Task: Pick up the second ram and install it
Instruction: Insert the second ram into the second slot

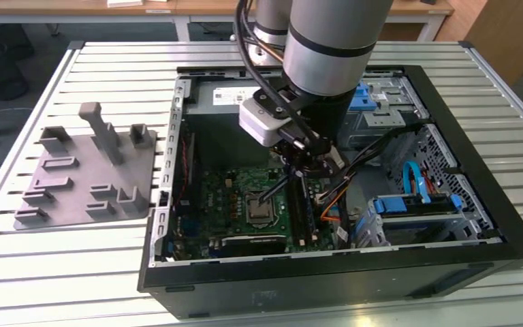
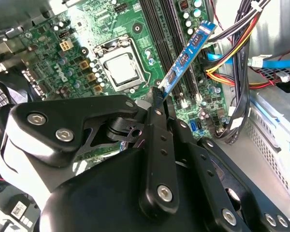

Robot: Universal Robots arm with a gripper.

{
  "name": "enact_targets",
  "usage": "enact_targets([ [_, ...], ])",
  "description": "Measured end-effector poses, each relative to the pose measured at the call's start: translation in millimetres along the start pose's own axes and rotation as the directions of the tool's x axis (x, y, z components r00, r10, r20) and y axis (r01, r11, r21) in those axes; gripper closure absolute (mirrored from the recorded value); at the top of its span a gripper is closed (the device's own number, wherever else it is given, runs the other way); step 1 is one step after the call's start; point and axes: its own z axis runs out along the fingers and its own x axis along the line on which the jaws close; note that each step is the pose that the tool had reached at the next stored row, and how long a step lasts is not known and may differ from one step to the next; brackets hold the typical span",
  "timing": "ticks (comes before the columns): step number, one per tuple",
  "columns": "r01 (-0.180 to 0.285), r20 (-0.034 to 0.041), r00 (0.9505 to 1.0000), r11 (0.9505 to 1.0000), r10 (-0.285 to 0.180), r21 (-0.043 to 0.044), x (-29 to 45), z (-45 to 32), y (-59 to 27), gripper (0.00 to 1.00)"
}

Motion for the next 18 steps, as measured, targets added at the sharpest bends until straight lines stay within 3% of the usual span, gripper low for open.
enact_targets([
  [7, 0.0, -0.0001, 1.0, 1.0, 0.0, -0.0001, 0.0, 0.0, 0.0, 0.86],
  [11, -0.066, 0.0019, 0.9978, 0.9978, 0.066, 0.0026, 0.0, 0.2, 0.0, 0.86],
  [15, -0.137, 0.0044, 0.9906, 0.9905, 0.137, 0.0055, 0.0, 0.5, 0.0, 0.86],
  [18, -0.191, 0.0064, 0.9815, 0.9815, 0.191, 0.0075, 0.0, 0.7, 0.0, 0.86],
])
